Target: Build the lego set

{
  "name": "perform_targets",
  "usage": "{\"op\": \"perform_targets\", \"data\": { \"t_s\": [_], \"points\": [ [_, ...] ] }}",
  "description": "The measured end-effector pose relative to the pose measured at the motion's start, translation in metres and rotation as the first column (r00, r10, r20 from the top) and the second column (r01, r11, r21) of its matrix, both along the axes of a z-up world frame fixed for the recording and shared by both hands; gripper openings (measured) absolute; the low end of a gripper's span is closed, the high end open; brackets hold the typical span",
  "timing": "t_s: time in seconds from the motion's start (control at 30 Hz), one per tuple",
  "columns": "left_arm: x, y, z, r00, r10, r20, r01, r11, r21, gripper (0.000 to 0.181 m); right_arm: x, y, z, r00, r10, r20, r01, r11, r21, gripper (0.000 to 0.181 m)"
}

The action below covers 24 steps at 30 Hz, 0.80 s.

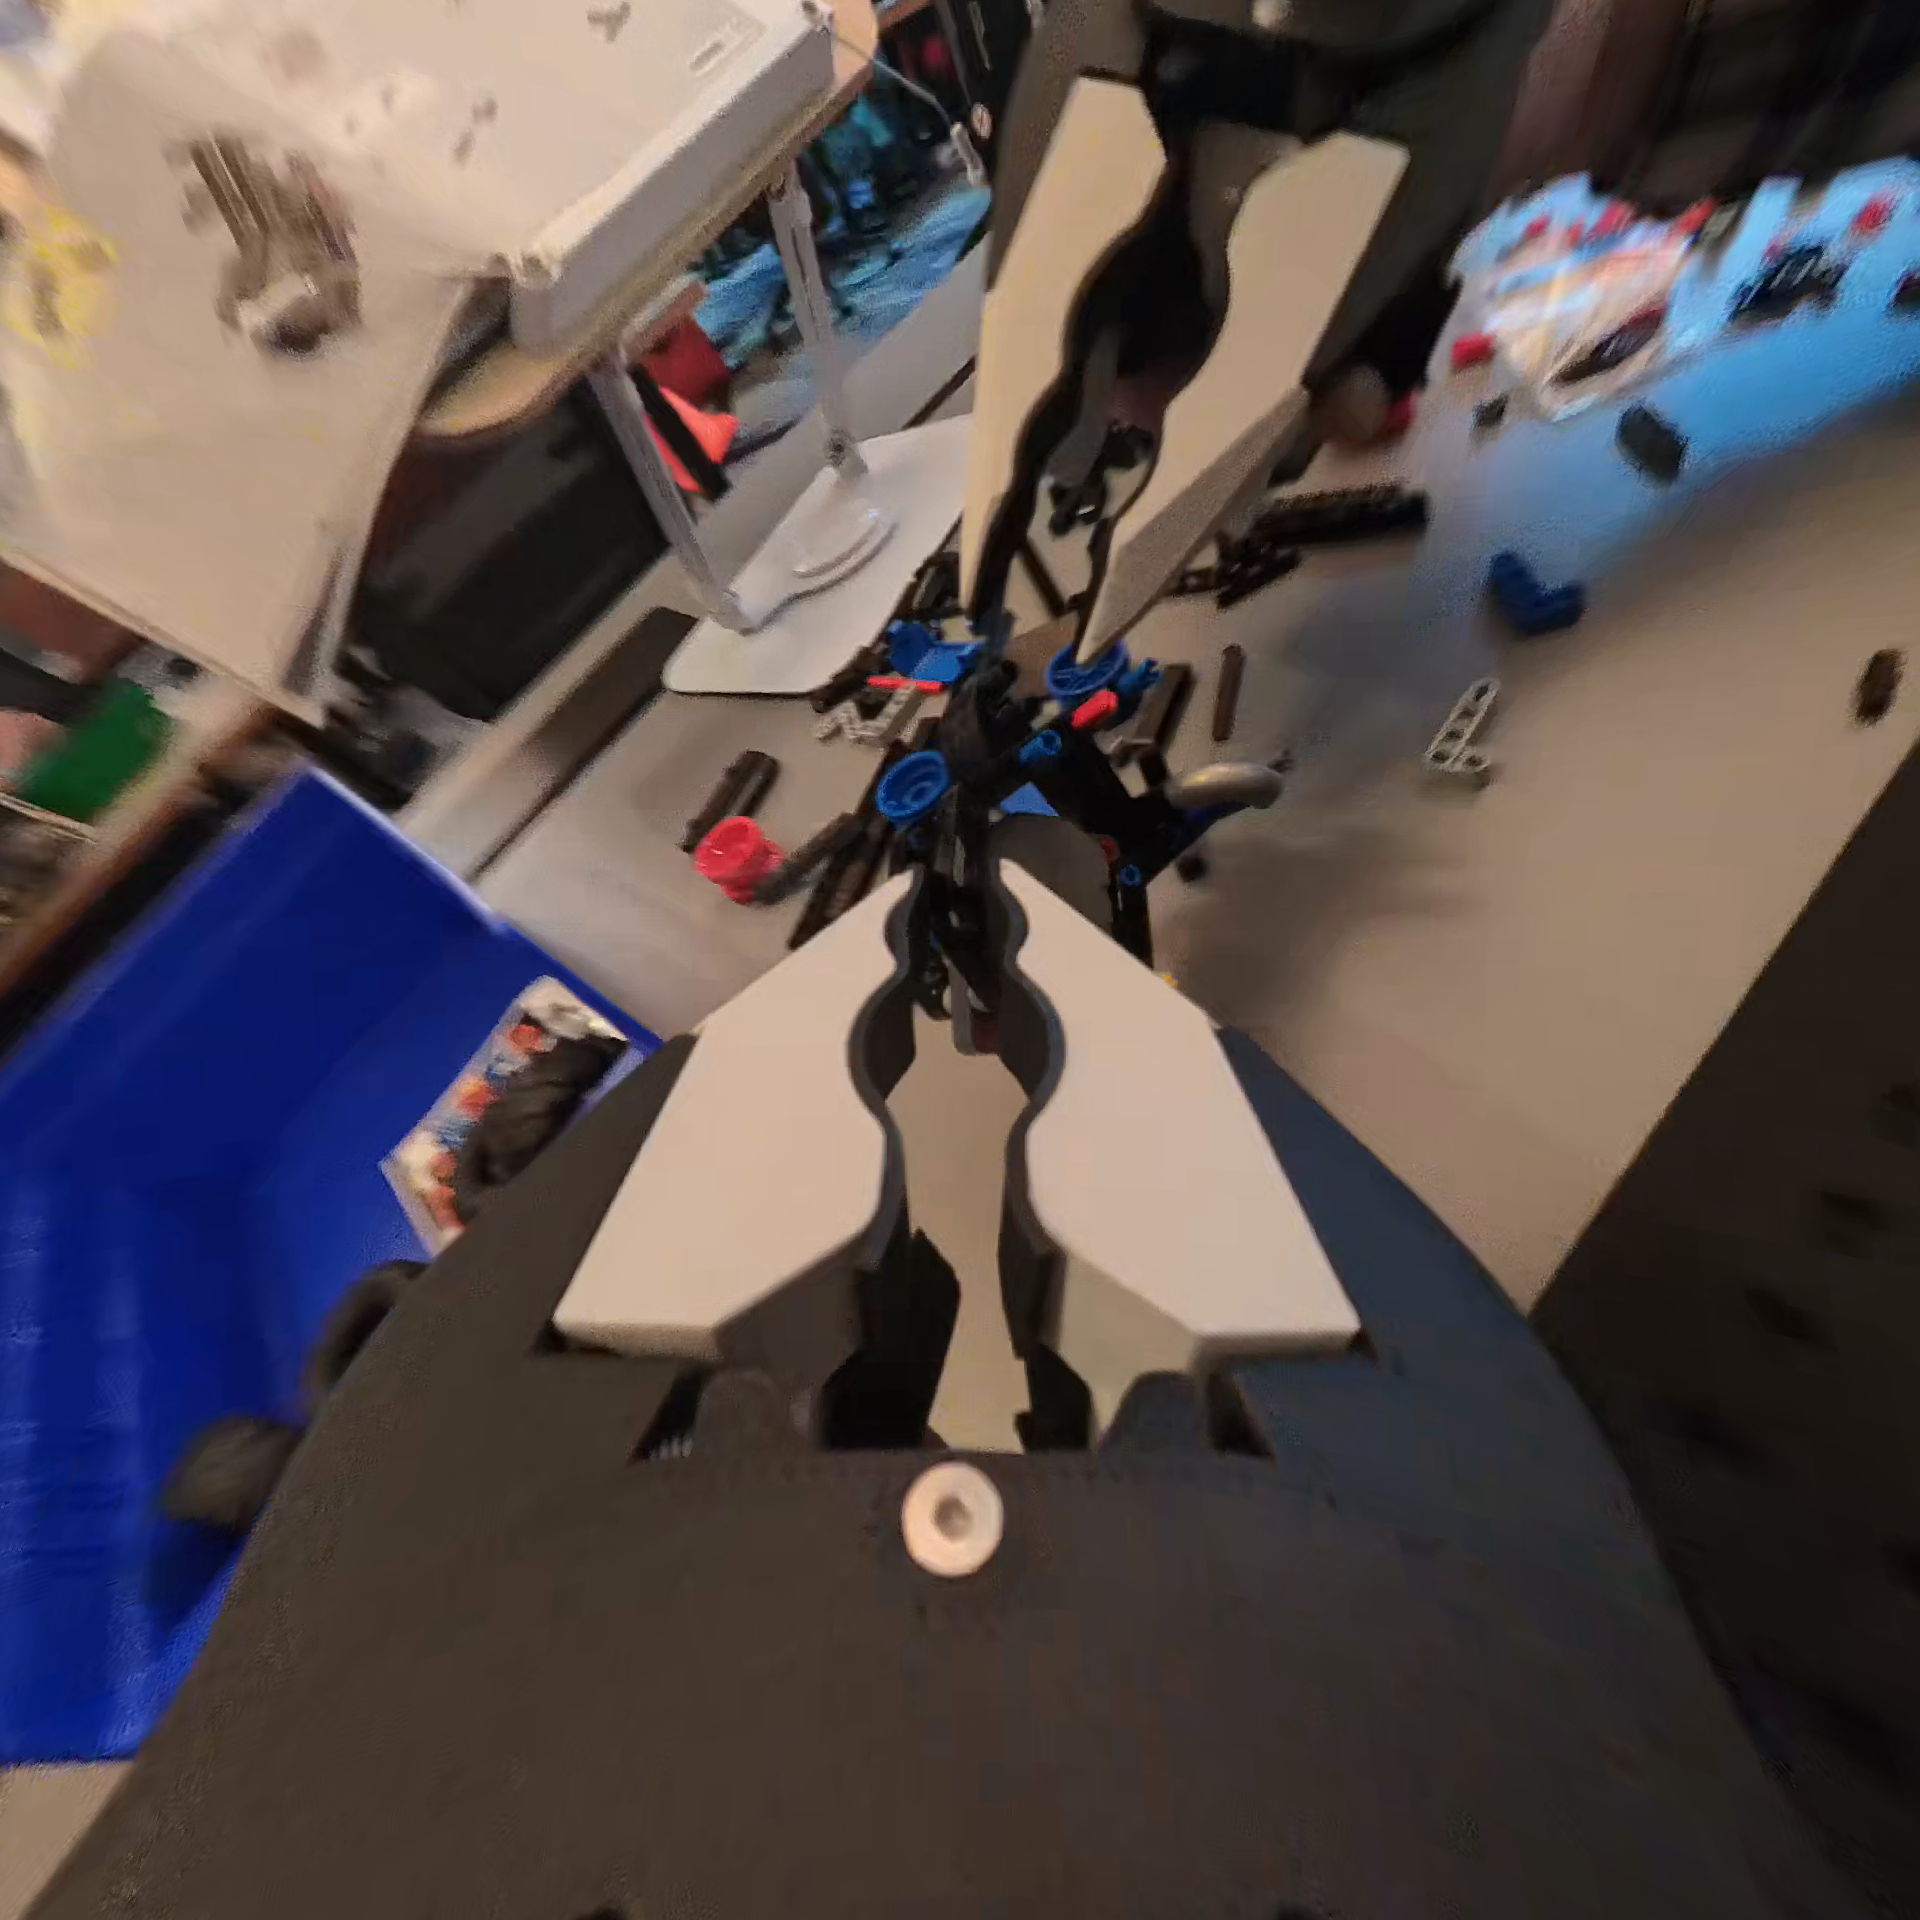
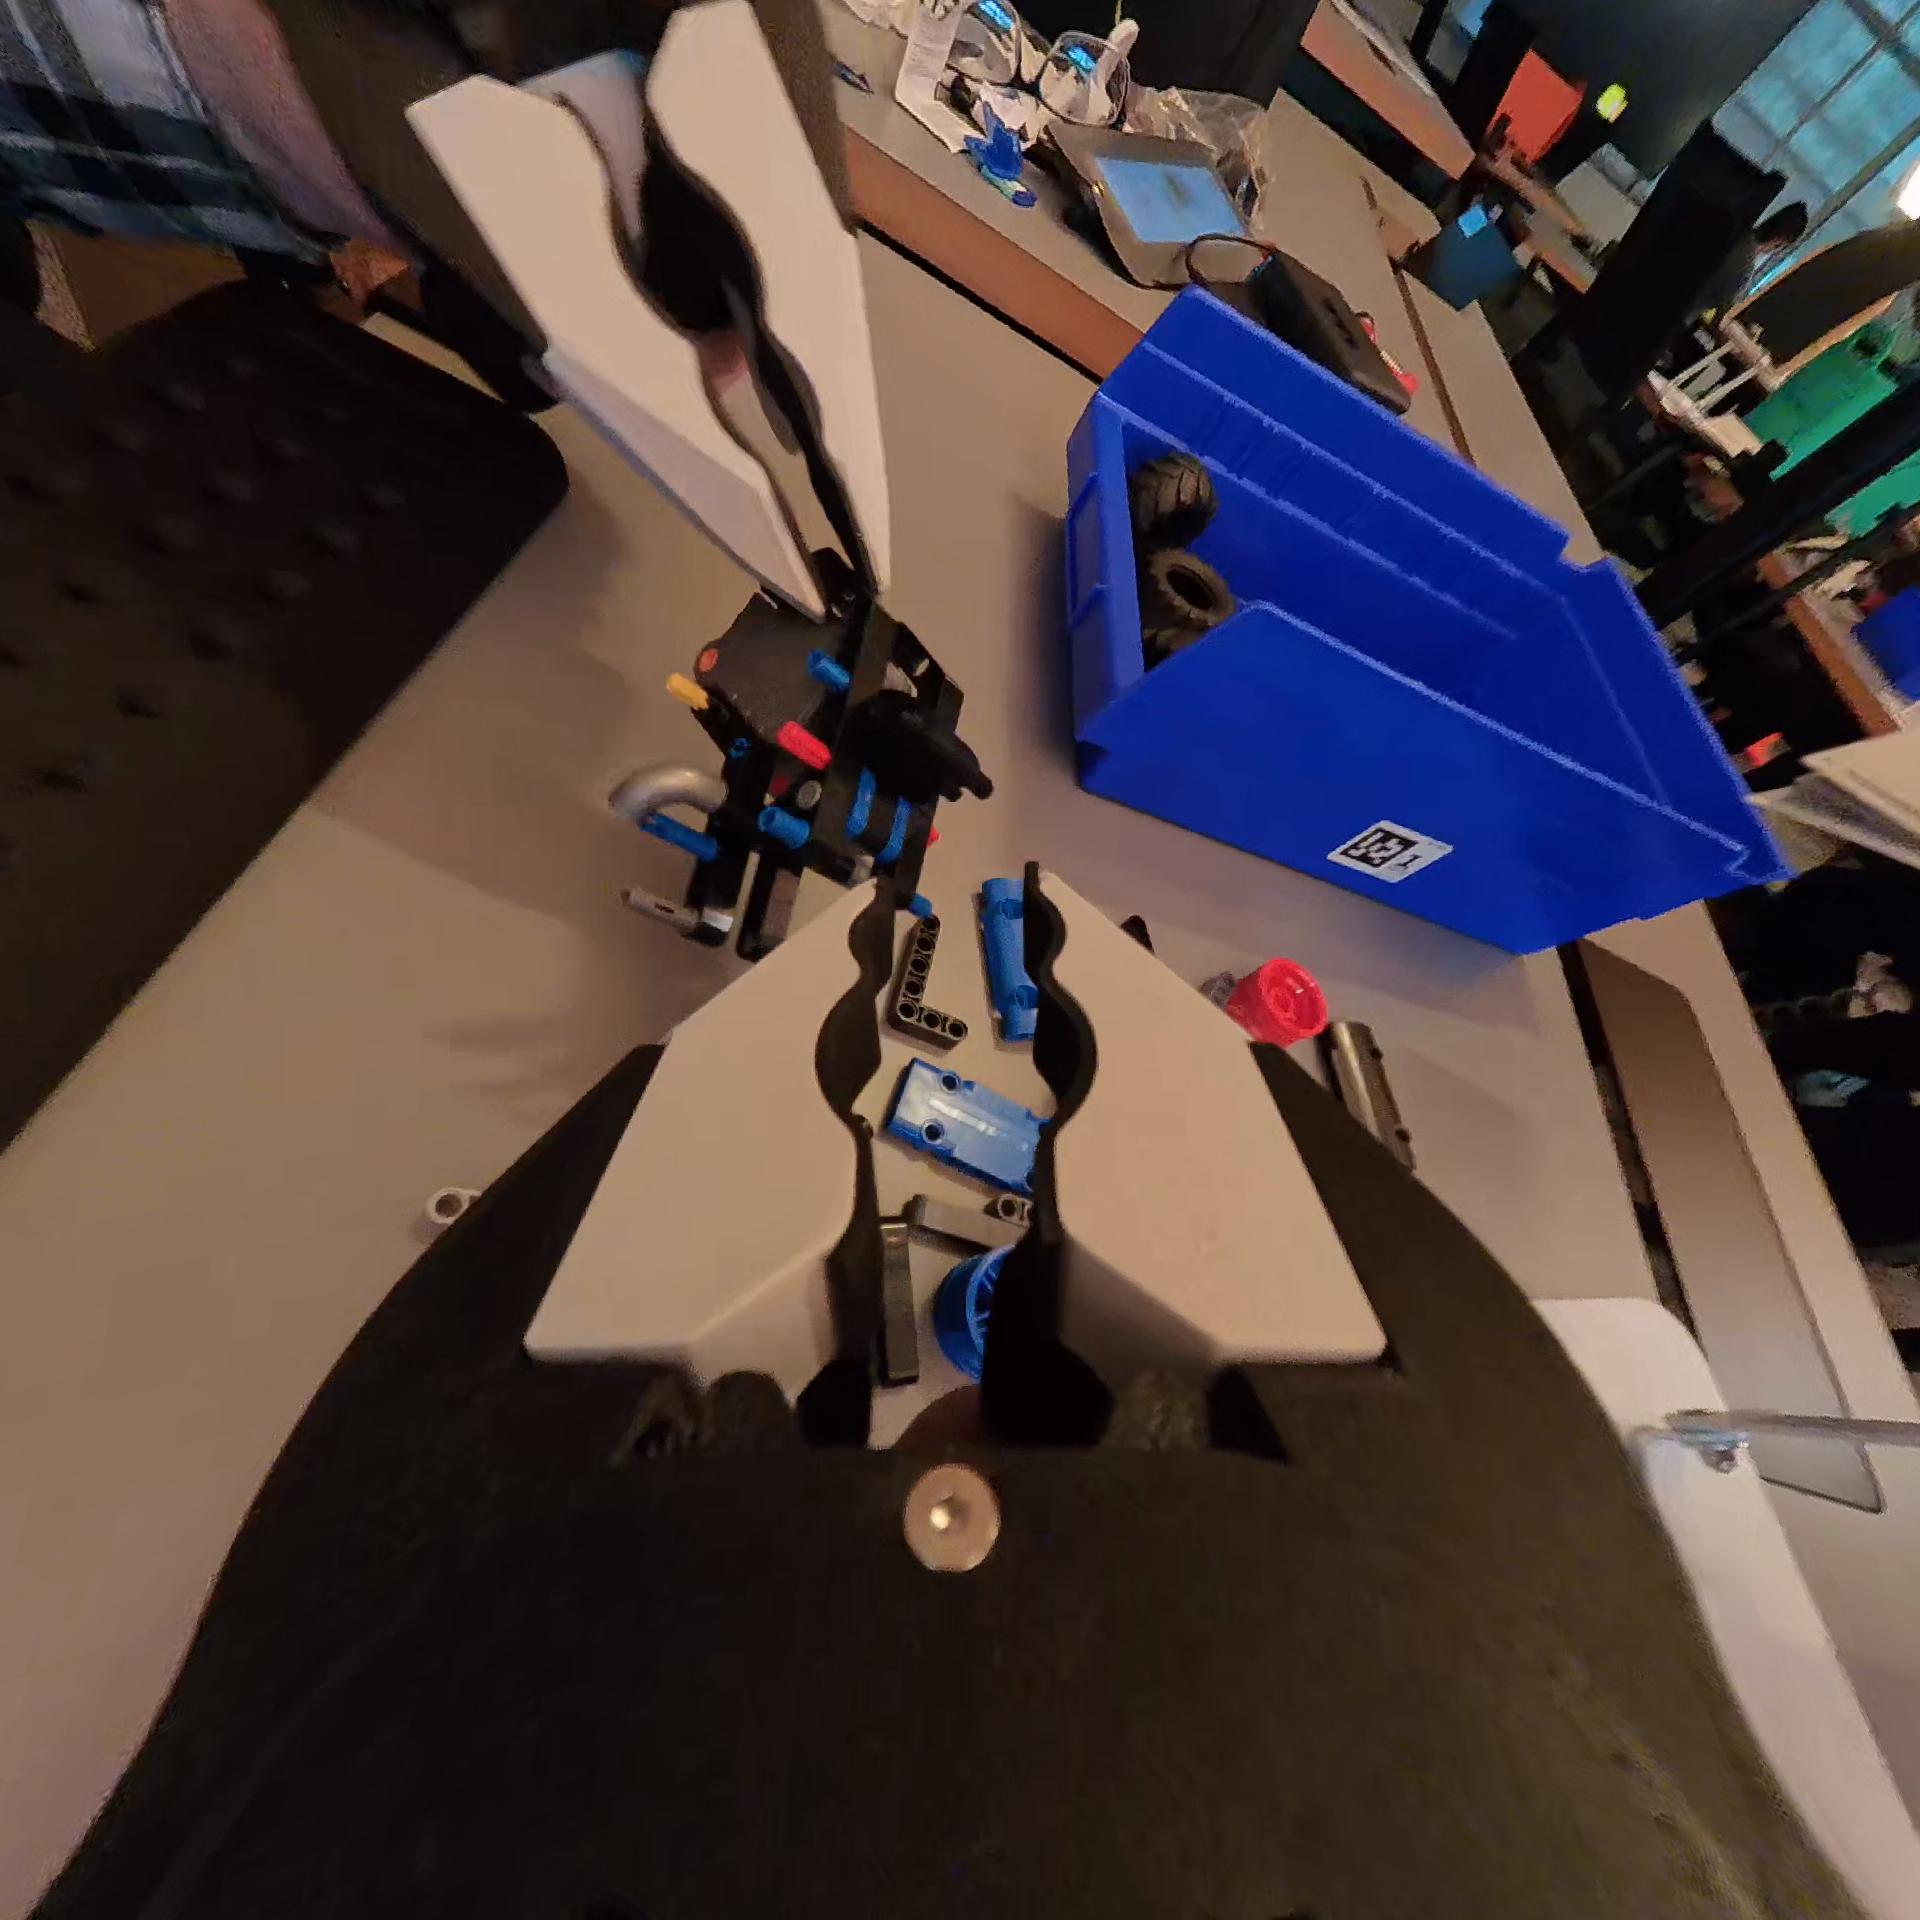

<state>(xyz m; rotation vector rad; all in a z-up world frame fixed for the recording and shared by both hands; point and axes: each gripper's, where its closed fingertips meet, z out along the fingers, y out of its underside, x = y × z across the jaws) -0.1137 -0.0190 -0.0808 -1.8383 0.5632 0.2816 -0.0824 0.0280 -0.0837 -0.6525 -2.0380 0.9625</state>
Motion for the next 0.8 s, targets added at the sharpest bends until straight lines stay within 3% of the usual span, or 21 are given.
{"op": "perform_targets", "data": {
  "t_s": [0.1,0.23,0.4,0.5,0.57,0.63,0.8],
  "points": [
    [0.011,0.000,-0.003,0.967,0.002,-0.253,0.000,1.000,0.007,0.007,0.001,0.000,-0.002,0.999,0.001,0.054,0.003,0.998,-0.070,0.031],
    [0.026,-0.001,-0.014,0.904,-0.006,-0.427,0.020,0.999,0.027,0.008,0.005,-0.012,-0.013,0.985,0.051,0.165,-0.025,0.988,-0.151,0.046],
    [0.029,-0.004,-0.025,0.843,0.012,-0.538,0.009,0.999,0.037,0.008,0.014,-0.029,-0.031,0.949,0.122,0.292,-0.062,0.977,-0.204,0.061],
    [0.032,-0.004,-0.028,0.814,0.007,-0.580,0.020,0.999,0.041,0.008,0.014,-0.033,-0.038,0.939,0.122,0.320,-0.066,0.981,-0.182,0.052],
    [0.032,-0.004,-0.029,0.813,0.005,-0.583,0.017,0.999,0.033,0.008,0.012,-0.034,-0.039,0.947,0.113,0.301,-0.070,0.986,-0.150,0.035],
    [0.030,-0.004,-0.029,0.835,0.011,-0.549,0.012,0.999,0.037,0.010,0.010,-0.033,-0.038,0.958,0.101,0.268,-0.075,0.992,-0.103,0.034],
    [0.015,-0.013,-0.019,0.968,0.024,-0.251,-0.021,1.000,0.016,0.057,0.008,-0.032,-0.036,0.973,0.099,0.207,-0.094,0.995,-0.033,0.034]
  ]
}}
